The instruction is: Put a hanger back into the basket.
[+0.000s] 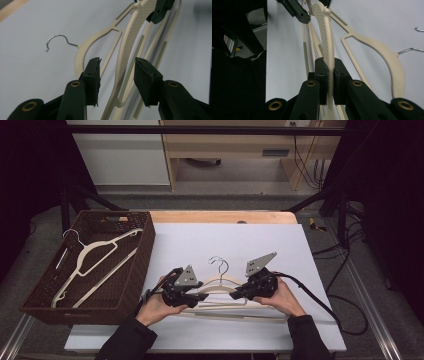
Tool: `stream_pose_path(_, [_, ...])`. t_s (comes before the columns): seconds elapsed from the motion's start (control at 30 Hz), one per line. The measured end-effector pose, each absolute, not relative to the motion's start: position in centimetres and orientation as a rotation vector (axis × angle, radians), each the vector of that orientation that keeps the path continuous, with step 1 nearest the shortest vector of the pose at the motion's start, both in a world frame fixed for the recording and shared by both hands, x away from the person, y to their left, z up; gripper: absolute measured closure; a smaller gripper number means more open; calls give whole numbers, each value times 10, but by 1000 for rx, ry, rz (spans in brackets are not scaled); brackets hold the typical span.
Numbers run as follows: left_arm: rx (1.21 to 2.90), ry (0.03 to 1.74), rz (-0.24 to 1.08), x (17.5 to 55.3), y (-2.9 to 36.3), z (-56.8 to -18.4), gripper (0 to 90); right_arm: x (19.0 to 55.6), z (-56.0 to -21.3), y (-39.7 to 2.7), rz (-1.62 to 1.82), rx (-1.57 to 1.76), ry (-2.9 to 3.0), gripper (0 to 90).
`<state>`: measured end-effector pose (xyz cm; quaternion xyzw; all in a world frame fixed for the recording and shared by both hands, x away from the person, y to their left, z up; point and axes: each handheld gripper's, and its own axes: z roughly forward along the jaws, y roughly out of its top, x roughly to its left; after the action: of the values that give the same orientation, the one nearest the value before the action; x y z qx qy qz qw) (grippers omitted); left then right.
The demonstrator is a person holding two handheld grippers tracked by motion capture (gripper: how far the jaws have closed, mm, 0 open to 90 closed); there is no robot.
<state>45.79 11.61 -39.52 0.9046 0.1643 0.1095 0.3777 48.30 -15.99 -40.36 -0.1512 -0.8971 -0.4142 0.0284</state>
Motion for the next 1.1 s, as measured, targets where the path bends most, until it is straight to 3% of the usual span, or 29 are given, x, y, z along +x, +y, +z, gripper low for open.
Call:
stream_pose_path(0.37, [2376, 369, 187, 466, 112, -401, 779, 480, -403, -158, -1282, -413, -2792, 846])
stream_pose_path(0.53, [2386, 361, 179, 463, 111, -400, 810, 479, -403, -157, -1285, -419, -2800, 831])
stream_pose_path(0.77, [2341, 353, 125, 450, 111, -392, 853, 473, -393, -164, -1367, -490, -2838, 698])
stream_pose_path(1.0, [2291, 384, 175, 431, 111, -376, 865, 463, -379, -177, -1497, -543, -2849, 577])
stream_pose_path(1.1, [2257, 448, 219, 426, 115, -367, 864, 457, -370, -187, -1625, -607, -2865, 452])
